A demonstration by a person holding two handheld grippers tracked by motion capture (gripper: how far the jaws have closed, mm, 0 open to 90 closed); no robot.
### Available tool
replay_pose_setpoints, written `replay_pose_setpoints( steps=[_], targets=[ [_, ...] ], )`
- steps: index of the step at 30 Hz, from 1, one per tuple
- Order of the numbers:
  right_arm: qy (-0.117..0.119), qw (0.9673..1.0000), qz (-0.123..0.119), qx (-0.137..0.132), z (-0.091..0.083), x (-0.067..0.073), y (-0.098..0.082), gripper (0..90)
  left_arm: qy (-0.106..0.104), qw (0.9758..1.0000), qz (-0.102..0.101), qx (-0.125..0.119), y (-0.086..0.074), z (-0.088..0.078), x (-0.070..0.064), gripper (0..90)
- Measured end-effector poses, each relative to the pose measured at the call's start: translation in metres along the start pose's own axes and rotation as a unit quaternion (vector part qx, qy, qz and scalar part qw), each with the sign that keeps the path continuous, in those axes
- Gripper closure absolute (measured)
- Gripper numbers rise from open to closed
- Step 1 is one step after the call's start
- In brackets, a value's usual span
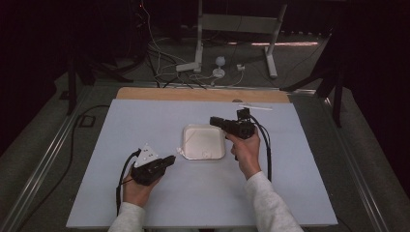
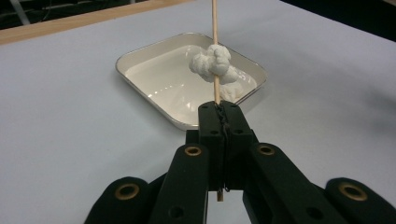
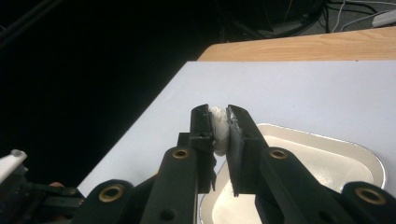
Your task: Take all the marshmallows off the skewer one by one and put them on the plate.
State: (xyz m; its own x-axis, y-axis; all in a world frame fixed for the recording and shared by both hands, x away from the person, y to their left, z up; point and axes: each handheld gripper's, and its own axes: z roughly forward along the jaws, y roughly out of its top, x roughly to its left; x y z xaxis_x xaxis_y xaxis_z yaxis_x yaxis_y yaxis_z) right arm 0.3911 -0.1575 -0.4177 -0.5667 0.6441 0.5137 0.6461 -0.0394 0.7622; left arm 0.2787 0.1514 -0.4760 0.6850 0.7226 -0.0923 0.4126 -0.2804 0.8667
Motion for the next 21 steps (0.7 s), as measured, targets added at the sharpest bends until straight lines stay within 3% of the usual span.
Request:
replay_pose_setpoints(
  steps=[6, 13, 21],
  targets=[
    [-0.018, 0.9994, -0.017, 0.025, 0.01, -0.001, -0.005, 80.3, 0.002, 0.9999, -0.01, -0.006, 0.0, -0.002, 0.003, 90.0],
    [-0.033, 0.9978, -0.011, 0.057, 0.024, -0.009, -0.012, 76.9, 0.002, 0.9999, -0.01, -0.002, 0.0, 0.0, 0.003, 90.0],
    [-0.035, 0.997, 0.004, 0.069, 0.031, -0.016, -0.017, 51.8, 0.004, 0.9999, -0.014, -0.001, 0.0, 0.001, 0.004, 90.0]
  ],
)
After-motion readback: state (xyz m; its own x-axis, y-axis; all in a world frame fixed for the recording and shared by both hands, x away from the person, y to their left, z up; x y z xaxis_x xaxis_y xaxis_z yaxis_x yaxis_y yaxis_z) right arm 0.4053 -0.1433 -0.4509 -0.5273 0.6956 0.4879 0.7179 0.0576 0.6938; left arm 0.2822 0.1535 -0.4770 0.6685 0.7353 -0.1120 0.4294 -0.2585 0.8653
